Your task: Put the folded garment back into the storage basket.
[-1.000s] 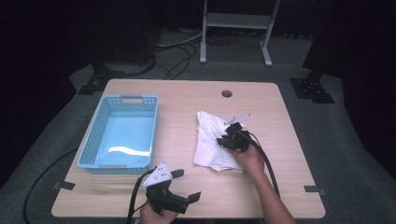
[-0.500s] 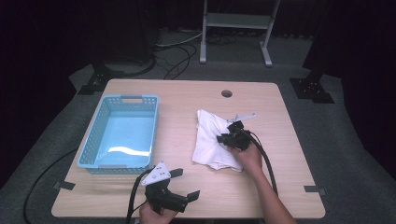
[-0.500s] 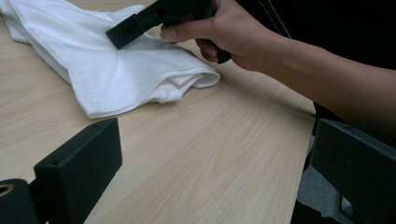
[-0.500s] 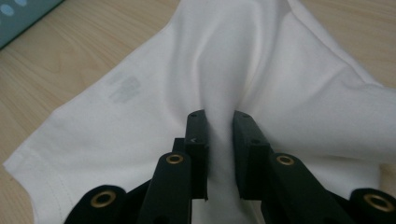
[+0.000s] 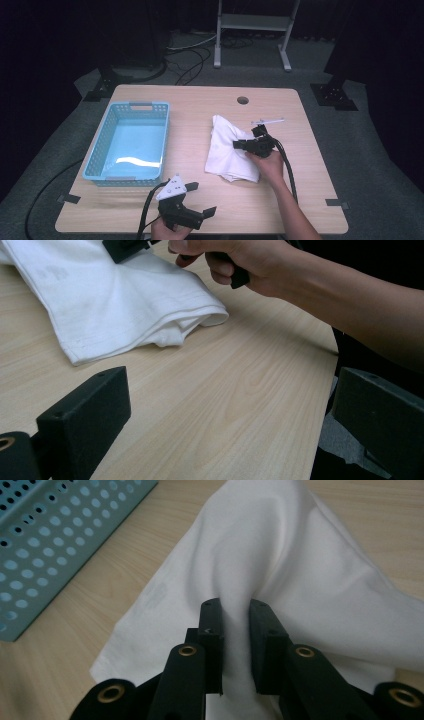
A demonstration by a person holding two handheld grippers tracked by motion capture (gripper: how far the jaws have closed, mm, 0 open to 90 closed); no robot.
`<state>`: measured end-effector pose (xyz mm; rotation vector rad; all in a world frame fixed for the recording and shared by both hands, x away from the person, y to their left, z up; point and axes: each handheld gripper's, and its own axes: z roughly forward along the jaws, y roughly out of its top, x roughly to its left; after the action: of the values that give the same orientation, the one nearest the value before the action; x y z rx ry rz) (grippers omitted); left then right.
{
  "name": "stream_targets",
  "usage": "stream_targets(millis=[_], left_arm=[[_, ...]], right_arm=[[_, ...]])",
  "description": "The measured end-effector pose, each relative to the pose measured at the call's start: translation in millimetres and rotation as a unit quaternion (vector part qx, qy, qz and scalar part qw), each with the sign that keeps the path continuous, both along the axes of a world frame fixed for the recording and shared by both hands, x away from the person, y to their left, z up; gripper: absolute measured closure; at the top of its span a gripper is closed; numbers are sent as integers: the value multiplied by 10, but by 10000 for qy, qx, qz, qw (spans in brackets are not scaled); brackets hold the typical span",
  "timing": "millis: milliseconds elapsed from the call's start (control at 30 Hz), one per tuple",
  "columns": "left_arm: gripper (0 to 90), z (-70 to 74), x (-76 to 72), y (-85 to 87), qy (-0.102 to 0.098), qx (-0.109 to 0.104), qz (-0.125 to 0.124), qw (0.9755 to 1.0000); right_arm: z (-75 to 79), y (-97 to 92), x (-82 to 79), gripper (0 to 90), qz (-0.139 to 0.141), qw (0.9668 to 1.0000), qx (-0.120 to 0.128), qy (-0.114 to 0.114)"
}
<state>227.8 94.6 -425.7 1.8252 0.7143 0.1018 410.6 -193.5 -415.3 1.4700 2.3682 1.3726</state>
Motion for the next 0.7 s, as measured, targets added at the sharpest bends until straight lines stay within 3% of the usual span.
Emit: stream_targets(millis=[167,433,700], left_arm=[[19,3,-4,-7,-22,14,-9,10000],[19,0,4,-3,-24,33,-1,10000],[19,5,2,-2,-44,48,-11,10000]], right_arm=[[45,-65,0,783,-48,9995,298,68],[147,-73,-9,783,-3,9996,278,73],[297,-49,-15,782,74,9988,473,93]])
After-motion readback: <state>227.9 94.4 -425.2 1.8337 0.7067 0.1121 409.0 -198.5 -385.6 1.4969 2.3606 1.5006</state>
